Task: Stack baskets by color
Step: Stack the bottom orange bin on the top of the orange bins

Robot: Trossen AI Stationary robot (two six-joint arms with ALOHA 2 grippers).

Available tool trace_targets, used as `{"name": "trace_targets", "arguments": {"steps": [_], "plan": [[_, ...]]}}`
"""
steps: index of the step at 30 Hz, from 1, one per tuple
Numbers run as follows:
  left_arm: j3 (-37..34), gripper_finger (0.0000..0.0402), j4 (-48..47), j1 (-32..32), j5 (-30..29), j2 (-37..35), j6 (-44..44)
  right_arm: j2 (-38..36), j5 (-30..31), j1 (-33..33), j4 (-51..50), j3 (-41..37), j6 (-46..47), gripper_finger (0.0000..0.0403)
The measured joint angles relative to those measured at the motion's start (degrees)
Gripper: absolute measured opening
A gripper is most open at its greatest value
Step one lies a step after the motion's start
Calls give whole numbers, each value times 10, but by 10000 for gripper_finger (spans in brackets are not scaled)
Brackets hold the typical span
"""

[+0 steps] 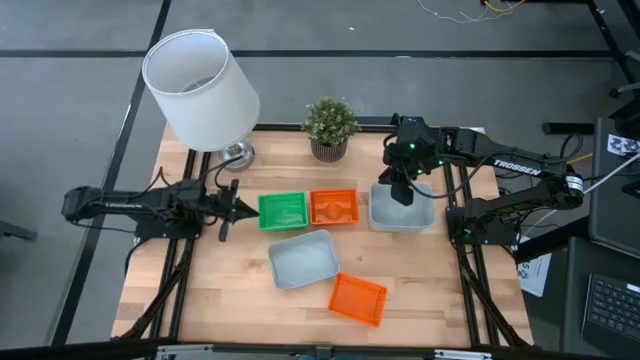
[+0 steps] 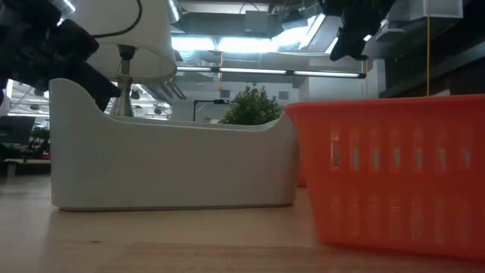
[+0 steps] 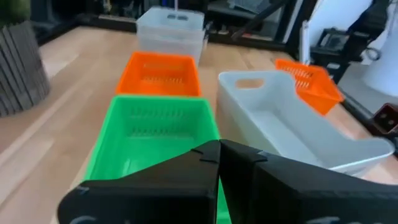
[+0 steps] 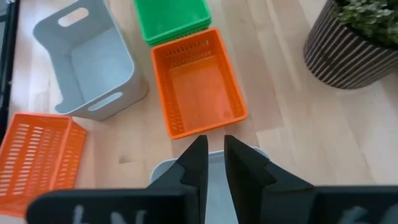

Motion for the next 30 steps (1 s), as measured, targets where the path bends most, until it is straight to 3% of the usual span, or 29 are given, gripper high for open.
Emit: {"name": "trace_targets", "arguments": {"steps": [11, 20, 26, 30], "plan": [[2, 0, -43, 10, -5, -48, 4, 41, -10, 12, 46, 0, 20, 53], [2, 0, -47, 10, -60, -46, -11, 155, -105, 133, 187, 0, -18, 53], [2, 0, -47, 10, -61, -45, -11, 194, -40, 234, 217, 0, 0, 53], [2, 0, -47, 10, -61, -45, -11, 227, 13, 288, 215, 0, 93, 53]]}}
